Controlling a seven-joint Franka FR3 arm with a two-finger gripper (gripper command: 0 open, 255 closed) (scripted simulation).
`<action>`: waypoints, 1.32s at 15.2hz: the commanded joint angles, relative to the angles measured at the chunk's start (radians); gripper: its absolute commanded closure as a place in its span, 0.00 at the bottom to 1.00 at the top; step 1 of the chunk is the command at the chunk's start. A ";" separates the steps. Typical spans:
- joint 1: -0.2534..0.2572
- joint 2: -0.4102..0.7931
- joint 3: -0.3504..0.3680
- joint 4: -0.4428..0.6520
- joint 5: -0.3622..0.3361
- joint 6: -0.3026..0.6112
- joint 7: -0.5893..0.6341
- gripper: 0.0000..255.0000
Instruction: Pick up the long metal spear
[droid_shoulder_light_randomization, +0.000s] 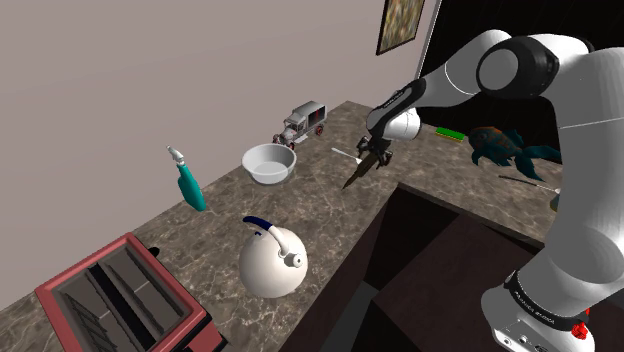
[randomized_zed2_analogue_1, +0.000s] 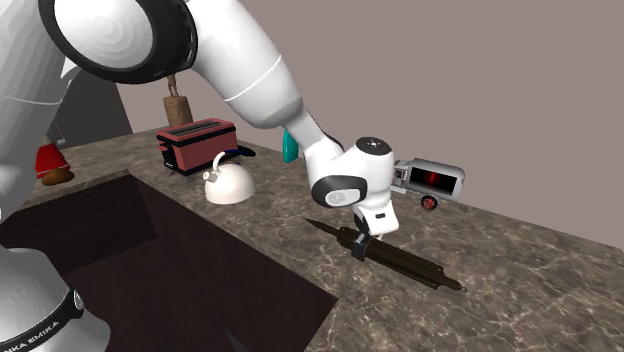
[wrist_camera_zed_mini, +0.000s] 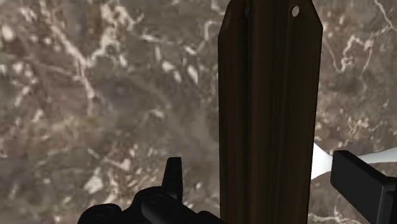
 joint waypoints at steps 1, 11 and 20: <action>-0.001 0.003 0.001 -0.001 0.001 0.005 -0.002 1.00; 0.001 -0.005 -0.001 -0.001 -0.001 -0.004 0.001 1.00; 0.013 -0.103 -0.020 -0.022 -0.019 -0.080 0.028 1.00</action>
